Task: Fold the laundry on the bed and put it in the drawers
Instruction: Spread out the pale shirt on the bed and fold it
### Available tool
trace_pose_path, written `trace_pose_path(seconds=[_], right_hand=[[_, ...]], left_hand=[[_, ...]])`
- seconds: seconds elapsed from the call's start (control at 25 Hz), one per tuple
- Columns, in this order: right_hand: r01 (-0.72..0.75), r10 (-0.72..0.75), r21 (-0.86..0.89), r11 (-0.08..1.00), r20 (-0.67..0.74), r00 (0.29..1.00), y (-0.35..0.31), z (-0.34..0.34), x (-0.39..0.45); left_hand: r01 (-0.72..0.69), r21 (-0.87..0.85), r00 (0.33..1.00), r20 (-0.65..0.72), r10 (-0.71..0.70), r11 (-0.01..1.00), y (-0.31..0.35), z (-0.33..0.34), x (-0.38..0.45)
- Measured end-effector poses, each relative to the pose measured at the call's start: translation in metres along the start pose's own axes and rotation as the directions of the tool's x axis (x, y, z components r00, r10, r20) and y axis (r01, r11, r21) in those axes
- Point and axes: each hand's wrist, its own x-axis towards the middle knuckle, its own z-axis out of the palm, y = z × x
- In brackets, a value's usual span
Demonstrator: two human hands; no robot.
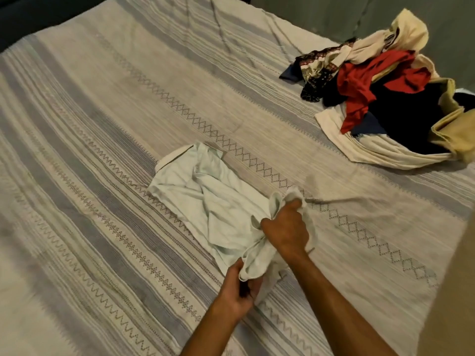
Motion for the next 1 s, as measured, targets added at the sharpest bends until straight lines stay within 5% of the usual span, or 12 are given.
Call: trace_pose_path(seconds=[0.52,1.0], right_hand=[[-0.093,0.113,-0.270,0.958,0.058,0.992,-0.057,0.115,0.078],[-0.017,0.058,-0.348,0.937,0.108,0.992,-0.090,0.137,0.082]], left_hand=[[0.135,-0.237,0.990,0.064,-0.123,0.962,0.063,-0.036,0.068],[0.050,-0.368,0.997,-0.037,-0.068,0.928,0.082,-0.037,0.068]])
